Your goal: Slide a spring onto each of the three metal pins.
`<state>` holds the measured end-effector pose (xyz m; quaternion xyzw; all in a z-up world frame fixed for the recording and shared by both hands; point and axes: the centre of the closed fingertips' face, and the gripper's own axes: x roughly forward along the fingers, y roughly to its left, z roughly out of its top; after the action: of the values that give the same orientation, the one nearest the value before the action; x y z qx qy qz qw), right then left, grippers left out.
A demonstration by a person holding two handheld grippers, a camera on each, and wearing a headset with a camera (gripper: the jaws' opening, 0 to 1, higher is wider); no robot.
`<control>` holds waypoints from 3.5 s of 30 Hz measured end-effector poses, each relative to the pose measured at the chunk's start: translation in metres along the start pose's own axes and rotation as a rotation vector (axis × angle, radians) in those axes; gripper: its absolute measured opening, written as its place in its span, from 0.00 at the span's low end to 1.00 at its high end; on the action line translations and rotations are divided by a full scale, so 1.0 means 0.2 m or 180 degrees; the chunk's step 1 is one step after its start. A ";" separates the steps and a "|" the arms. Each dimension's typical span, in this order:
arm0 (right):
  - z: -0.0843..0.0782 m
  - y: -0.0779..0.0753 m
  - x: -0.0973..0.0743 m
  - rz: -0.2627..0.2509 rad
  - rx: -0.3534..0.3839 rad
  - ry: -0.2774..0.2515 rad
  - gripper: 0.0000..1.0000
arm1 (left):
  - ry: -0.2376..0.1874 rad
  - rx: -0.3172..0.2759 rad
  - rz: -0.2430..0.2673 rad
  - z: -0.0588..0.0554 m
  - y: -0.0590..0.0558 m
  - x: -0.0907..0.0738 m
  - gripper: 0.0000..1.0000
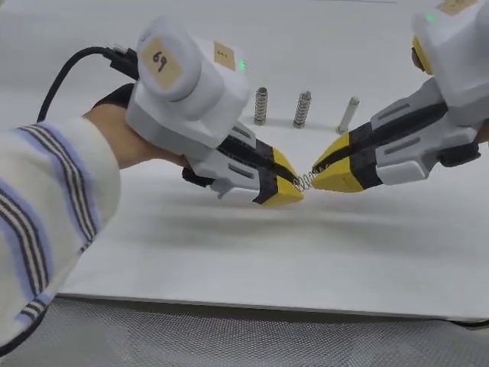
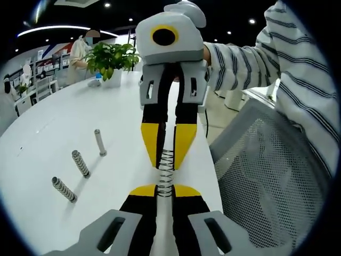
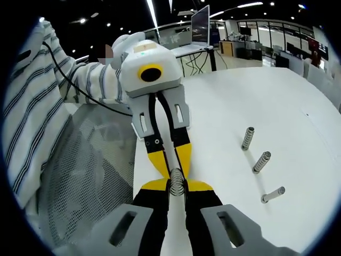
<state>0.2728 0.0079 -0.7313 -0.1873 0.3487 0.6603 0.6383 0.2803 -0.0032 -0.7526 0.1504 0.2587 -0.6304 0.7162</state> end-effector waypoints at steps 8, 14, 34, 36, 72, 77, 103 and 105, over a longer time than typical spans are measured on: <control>-0.03 -0.03 -0.03 -0.0109 -0.0126 0.0226 0.07 | -0.0233 0.0090 0.0125 0.03 0.02 0.05 0.02; -0.03 -0.04 -0.05 -0.0125 -0.0294 0.0383 0.07 | -0.0264 0.0106 0.0106 0.06 0.02 0.09 0.02; -0.10 -0.12 -0.10 -0.0138 -0.0551 0.0799 0.07 | -0.0329 0.0100 0.0172 0.08 0.05 0.18 0.02; -0.08 -0.13 -0.11 -0.0158 -0.0788 0.0754 0.08 | -0.0365 0.0083 0.0203 0.10 0.07 0.17 0.02; -0.12 -0.10 -0.05 0.0048 -0.0782 0.0934 0.08 | -0.0283 0.0243 0.0246 0.12 0.03 0.13 0.02; -0.11 -0.10 -0.05 0.0013 -0.0714 0.0905 0.08 | -0.0289 0.0232 0.0268 0.12 0.03 0.12 0.02; -0.10 -0.23 -0.11 -0.0281 -0.0557 0.0815 0.08 | -0.0452 -0.0021 0.0581 0.06 0.16 0.02 0.26; -0.11 -0.24 -0.12 -0.0300 -0.0540 0.0839 0.08 | -0.0453 -0.0037 0.0597 0.06 0.16 0.02 0.29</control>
<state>0.3183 -0.0271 -0.7414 -0.3417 0.3632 0.6263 0.5992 0.3150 -0.0083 -0.7492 0.1247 0.1956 -0.5683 0.7895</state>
